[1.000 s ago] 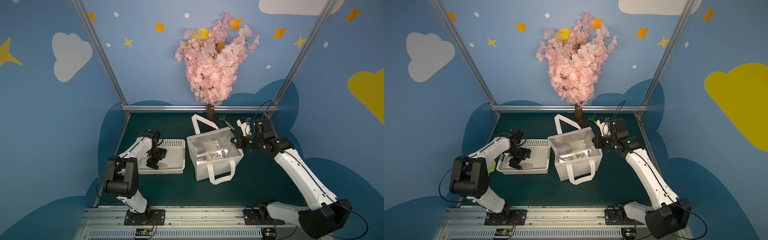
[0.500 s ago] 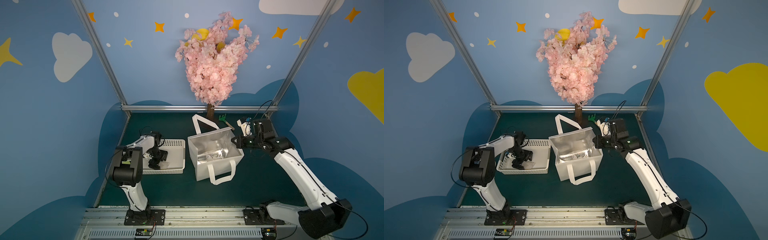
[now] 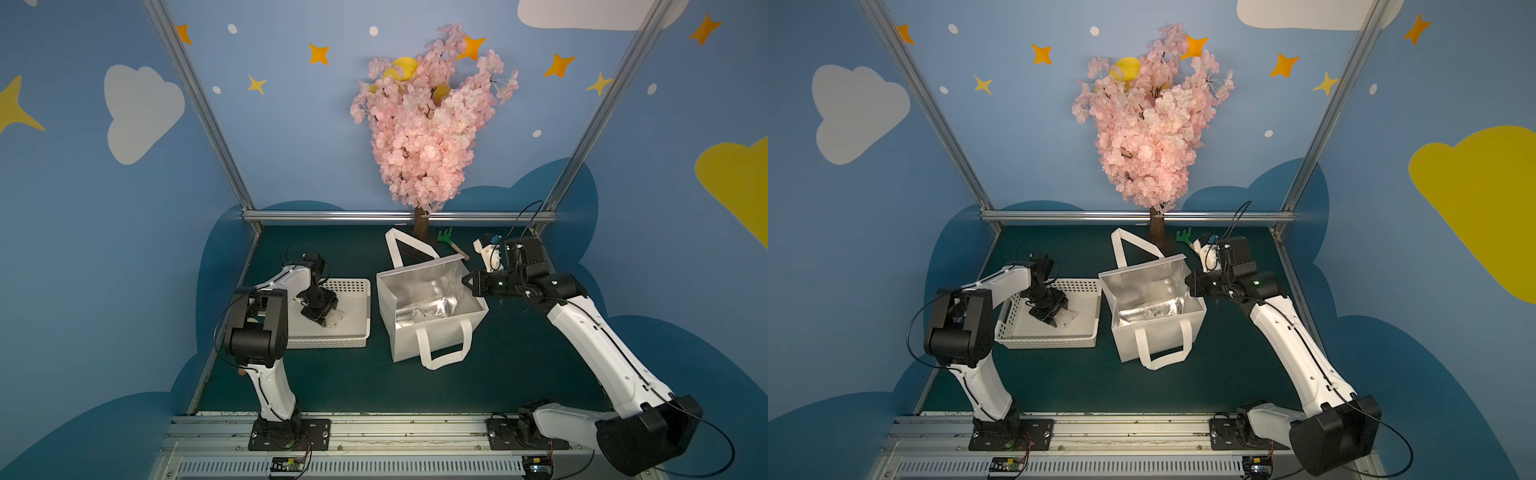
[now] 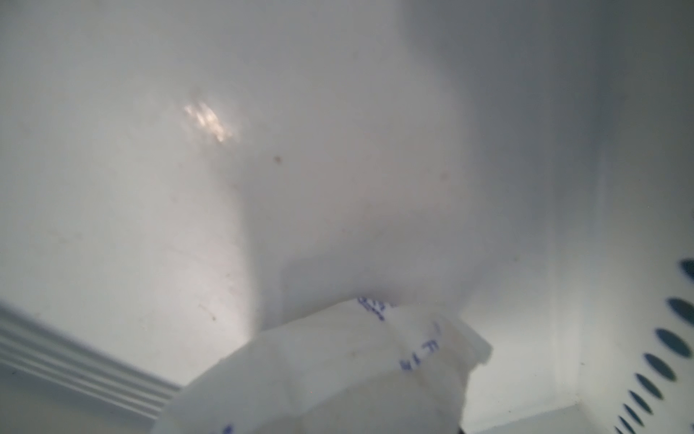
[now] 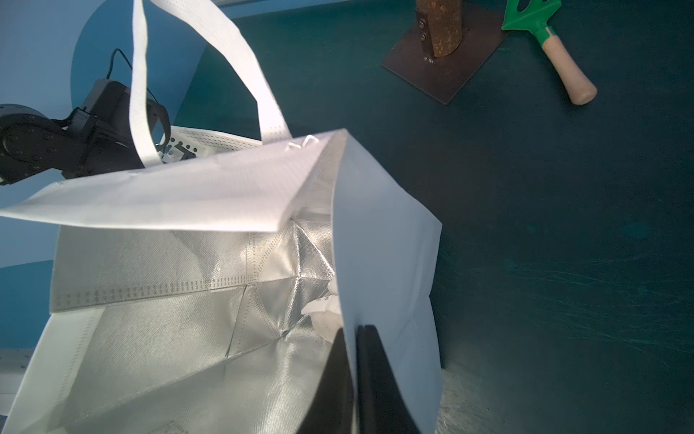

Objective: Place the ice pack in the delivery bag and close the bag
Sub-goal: Pick up the ice pack from the bin, then place the ice pack in the delivery bag.

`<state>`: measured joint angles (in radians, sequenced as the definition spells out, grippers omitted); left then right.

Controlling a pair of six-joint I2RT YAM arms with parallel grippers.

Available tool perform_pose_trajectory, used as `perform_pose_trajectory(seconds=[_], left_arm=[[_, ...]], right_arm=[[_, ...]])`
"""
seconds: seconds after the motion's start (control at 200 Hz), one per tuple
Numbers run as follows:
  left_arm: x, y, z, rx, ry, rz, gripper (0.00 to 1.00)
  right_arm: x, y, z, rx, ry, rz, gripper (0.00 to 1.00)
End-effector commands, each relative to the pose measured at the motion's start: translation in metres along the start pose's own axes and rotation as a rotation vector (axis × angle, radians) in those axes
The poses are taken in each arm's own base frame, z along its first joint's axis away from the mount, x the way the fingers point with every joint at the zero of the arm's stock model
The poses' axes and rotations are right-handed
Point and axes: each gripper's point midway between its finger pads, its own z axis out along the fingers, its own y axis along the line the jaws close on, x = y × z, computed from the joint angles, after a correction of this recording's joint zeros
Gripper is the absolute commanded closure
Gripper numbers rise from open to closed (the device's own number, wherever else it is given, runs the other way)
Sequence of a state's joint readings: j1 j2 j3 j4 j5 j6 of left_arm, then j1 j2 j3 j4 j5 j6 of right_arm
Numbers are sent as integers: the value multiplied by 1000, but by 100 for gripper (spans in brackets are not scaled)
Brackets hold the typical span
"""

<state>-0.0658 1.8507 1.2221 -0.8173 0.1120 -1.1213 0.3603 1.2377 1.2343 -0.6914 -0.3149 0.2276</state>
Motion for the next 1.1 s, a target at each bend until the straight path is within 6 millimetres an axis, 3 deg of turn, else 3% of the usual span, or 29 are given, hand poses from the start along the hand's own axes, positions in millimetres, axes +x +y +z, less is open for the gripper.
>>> perform_pose_trajectory(seconds=[0.0,0.105,0.355,0.481,0.551,0.686,0.786,0.866,1.016,1.096], left_arm=[[-3,-13,-48,81,-87,79,71],[0,-23,-90,164,-162,165,82],[31,-56,-192,401,-379,457,78],[79,-90,-250,564,-503,759,73],[114,-104,-278,624,-566,942,73],[187,-122,-312,747,-624,1260,72],[238,-130,-318,824,-615,1459,72],[272,-133,-309,839,-586,1600,72],[314,-137,-269,768,-445,1807,72],[318,-145,-238,662,-386,1876,72]], right_arm=[[-14,2,-3,-6,-39,-11,92],[-15,1,-1,-4,-36,-3,91],[-16,2,2,-11,-32,9,91],[-16,1,1,-6,-36,9,92],[-16,2,1,-10,-36,14,92],[-13,4,1,-20,-30,25,92],[-11,4,-2,-20,-35,23,91],[-9,4,-3,-21,-36,23,92],[-8,7,-6,-37,-37,23,92],[-8,11,-9,-51,-43,12,92]])
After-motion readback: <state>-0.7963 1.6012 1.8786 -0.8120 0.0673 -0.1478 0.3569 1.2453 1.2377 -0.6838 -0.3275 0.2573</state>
